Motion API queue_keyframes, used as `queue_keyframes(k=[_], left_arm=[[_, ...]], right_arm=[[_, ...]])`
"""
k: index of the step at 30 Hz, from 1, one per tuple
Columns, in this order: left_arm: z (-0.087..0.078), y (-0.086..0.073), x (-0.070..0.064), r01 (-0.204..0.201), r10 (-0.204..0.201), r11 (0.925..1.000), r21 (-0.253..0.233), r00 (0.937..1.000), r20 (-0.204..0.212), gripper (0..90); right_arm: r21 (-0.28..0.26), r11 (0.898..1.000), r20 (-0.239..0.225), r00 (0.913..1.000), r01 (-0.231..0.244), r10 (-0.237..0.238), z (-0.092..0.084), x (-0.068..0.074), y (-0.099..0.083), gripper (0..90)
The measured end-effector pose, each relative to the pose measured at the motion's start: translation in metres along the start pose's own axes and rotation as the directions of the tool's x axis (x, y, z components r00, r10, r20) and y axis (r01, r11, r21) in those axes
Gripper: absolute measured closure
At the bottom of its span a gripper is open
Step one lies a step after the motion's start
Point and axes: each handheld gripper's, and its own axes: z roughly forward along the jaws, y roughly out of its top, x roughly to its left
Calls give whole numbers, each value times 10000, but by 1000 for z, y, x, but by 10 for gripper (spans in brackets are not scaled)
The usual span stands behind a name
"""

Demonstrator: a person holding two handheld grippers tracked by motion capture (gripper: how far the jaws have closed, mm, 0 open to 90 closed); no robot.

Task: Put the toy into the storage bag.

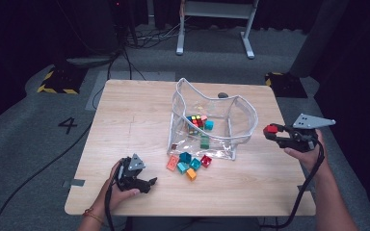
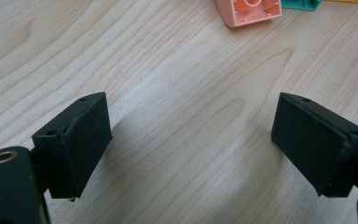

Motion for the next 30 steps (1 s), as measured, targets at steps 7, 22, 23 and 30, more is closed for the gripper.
queue_keyframes(k=[7,22,23,30], left_arm=[[0,0,0,6,-6,10000,-3,10000,-5,121],[0,0,0,6,-6,10000,-1,10000,-4,121],[0,0,0,7,-7,10000,-2,10000,-3,121],[0,0,0,1,-1,10000,1,10000,-4,121]], right_arm=[[-140,9995,42,9996,293,-292,-2,-5,28,556],[-273,9971,-132,9974,709,-713,11,-4,78,556],[-332,9970,-284,9971,695,-705,13,-3,81,557],[-388,9893,-1135,9830,1408,-1443,33,9,99,557]])
